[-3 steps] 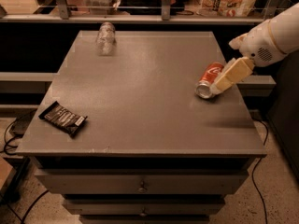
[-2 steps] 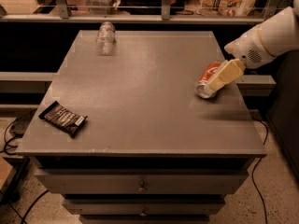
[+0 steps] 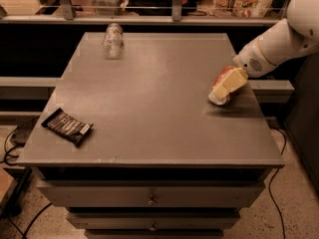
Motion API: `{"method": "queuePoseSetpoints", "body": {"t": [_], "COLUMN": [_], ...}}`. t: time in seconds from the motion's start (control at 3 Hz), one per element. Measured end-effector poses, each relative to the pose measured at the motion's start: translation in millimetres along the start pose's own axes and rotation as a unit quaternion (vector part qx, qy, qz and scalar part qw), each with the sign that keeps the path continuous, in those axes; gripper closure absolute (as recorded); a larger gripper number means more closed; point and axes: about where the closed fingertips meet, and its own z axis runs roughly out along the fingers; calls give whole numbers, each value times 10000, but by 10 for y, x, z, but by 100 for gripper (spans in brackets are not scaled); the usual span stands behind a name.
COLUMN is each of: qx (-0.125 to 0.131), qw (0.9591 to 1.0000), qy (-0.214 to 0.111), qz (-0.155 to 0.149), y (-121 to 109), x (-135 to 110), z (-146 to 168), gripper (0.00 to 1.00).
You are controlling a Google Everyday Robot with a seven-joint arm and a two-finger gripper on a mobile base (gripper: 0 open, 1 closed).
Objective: Move coke can near water bottle
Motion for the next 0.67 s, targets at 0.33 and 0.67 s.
{"method": "queuePoseSetpoints", "body": {"t": [0.33,0.67], "qx": [70,169], "qw": [9999,9998], "qy": [113,119], "qz": [62,-6], "y": [-32,-46], "x": [57,9], "z": [52,-9], "gripper": [31,56]}}
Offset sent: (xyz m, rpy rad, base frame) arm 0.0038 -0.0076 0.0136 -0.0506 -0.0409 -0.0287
